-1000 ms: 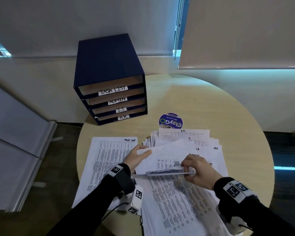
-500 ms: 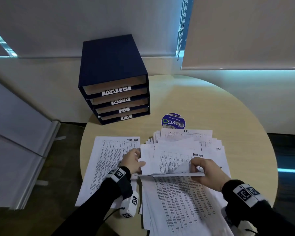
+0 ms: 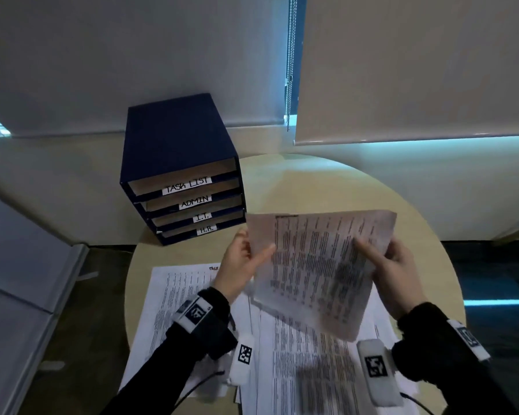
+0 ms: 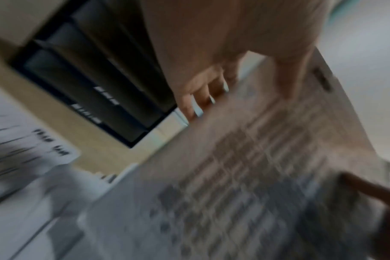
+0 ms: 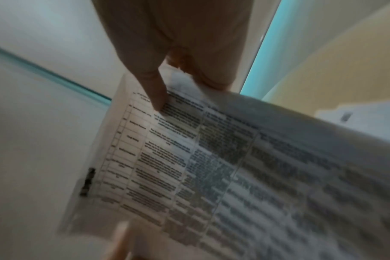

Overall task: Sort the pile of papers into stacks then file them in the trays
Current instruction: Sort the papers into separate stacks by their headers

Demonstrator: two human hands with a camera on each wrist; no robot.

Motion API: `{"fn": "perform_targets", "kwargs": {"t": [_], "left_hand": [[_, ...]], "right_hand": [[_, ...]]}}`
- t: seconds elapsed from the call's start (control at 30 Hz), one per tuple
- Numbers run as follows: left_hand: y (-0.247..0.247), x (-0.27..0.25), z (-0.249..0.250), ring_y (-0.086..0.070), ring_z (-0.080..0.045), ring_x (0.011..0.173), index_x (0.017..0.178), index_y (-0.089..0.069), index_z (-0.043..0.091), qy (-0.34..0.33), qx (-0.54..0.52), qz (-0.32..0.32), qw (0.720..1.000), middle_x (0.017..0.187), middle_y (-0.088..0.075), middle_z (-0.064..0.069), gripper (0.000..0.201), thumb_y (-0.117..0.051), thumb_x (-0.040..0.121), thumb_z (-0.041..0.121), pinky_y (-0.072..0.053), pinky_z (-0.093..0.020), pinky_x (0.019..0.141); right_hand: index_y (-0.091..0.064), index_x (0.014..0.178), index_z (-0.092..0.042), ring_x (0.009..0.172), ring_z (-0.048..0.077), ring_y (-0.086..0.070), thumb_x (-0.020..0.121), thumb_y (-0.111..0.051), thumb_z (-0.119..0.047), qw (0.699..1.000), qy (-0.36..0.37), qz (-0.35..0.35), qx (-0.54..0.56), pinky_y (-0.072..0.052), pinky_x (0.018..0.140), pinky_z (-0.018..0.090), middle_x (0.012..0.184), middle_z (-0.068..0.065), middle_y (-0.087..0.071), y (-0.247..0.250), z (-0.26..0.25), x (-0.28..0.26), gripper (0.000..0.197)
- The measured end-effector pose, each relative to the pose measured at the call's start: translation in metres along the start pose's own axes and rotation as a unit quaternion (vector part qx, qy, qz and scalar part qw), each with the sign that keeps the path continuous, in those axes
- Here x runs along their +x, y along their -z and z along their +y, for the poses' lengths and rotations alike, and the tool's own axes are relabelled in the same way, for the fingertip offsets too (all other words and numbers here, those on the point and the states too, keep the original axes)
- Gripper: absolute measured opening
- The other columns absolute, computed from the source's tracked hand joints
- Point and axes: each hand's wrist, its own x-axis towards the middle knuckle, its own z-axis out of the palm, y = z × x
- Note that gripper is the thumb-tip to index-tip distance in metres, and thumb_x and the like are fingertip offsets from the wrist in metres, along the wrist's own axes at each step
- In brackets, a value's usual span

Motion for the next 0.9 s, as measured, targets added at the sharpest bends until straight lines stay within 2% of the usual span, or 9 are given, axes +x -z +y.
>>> {"fn": "perform_targets", "kwargs": {"t": [0.1,0.17,0.27,0.37,0.47,0.53,0.6,0.73,0.9], "left_hand": [[-0.026,-0.012,-0.001,-0.057,-0.01,0.113,0.135,-0.036,0.031,-0.078,0.05,0.074,0.993,0.125,-0.057,0.002,0.038,-0.046,0.099,0.026,-0.049,-0.026,0.093],[-0.035,-0.017,-0.016,-0.062,0.0,0.097,0.123,-0.033,0.047,-0.119,0.084,0.108,0.984,0.117,-0.059,0.005,0.031,-0.038,0.101,0.025,-0.054,-0.023,0.08],[-0.044,-0.02,-0.041,-0.061,-0.002,0.064,0.124,-0.028,0.039,-0.077,0.151,0.12,0.978,0.1,-0.063,-0.005,0.029,-0.036,0.102,0.021,-0.044,-0.01,0.051],[-0.048,-0.015,-0.064,-0.048,-0.001,0.047,0.127,-0.035,0.025,0.001,0.217,0.097,0.971,0.104,-0.062,-0.02,0.024,-0.035,0.104,0.024,-0.034,-0.015,0.038],[-0.043,0.008,-0.078,-0.064,-0.025,0.071,0.128,-0.046,0.013,0.056,0.218,0.106,0.969,0.101,-0.066,-0.015,0.034,-0.037,0.103,0.033,-0.041,-0.029,0.047],[-0.039,0.023,-0.071,-0.062,-0.017,0.069,0.117,-0.052,0.016,0.078,0.169,0.122,0.975,0.092,-0.066,-0.005,0.027,-0.039,0.102,0.035,-0.048,-0.032,0.053],[-0.033,0.038,-0.059,-0.053,-0.001,0.074,0.108,-0.047,0.023,0.11,0.119,0.099,0.982,0.089,-0.057,0.013,0.01,-0.04,0.103,0.029,-0.045,-0.02,0.063],[-0.019,0.07,-0.06,-0.057,-0.016,0.108,0.125,-0.05,0.023,0.175,0.152,0.03,0.972,0.122,-0.06,0.006,0.029,-0.046,0.099,0.035,-0.043,-0.035,0.101],[-0.009,0.075,-0.071,-0.065,-0.019,0.091,0.12,-0.046,0.027,0.178,0.148,0.073,0.97,0.104,-0.062,0.008,0.023,-0.049,0.098,0.033,-0.056,-0.036,0.085]], "right_hand": [[-0.057,0.119,-0.003,0.102,0.027,-0.065,0.08,-0.067,-0.015,0.998,-0.002,0.012,0.055,-0.052,0.085,0.042,0.113,0.014,-0.067,-0.007,-0.003,-0.003,0.042],[-0.053,0.115,-0.002,0.099,0.021,-0.064,0.075,-0.071,-0.011,0.998,-0.01,0.034,0.048,-0.052,0.082,0.035,0.112,0.014,-0.065,-0.012,0.008,-0.005,0.045],[-0.053,0.111,-0.006,0.093,0.014,-0.065,0.076,-0.07,-0.002,0.997,-0.045,0.06,0.007,-0.052,0.073,0.024,0.105,0.007,-0.066,-0.015,0.045,-0.006,0.039],[-0.052,0.111,-0.005,0.101,0.023,-0.061,0.084,-0.061,0.005,0.989,-0.121,0.079,-0.017,-0.051,0.086,0.035,0.106,0.008,-0.064,-0.015,0.084,-0.003,0.03],[-0.046,0.107,-0.006,0.094,0.027,-0.06,0.088,-0.056,0.002,0.977,-0.171,0.083,-0.096,-0.05,0.09,0.043,0.107,0.014,-0.061,-0.015,0.11,0.009,0.023],[-0.049,0.107,-0.003,0.092,0.028,-0.06,0.089,-0.057,-0.003,0.965,-0.194,0.072,-0.16,-0.052,0.079,0.037,0.104,0.015,-0.061,-0.014,0.118,0.018,0.02],[-0.056,0.105,-0.001,0.088,0.026,-0.061,0.091,-0.057,-0.011,0.957,-0.206,0.047,-0.198,-0.047,0.065,0.026,0.099,0.012,-0.063,-0.01,0.121,0.026,0.017],[-0.054,0.093,-0.005,0.063,0.023,-0.06,0.097,-0.048,-0.014,0.944,-0.241,-0.002,-0.224,-0.043,0.047,0.024,0.084,0.015,-0.064,0.004,0.117,0.05,0.011],[-0.044,0.077,-0.004,0.036,0.019,-0.047,0.092,-0.043,0.002,0.944,-0.263,0.052,-0.192,-0.034,0.038,0.023,0.061,0.018,-0.051,0.02,0.114,0.107,0.016]]}}
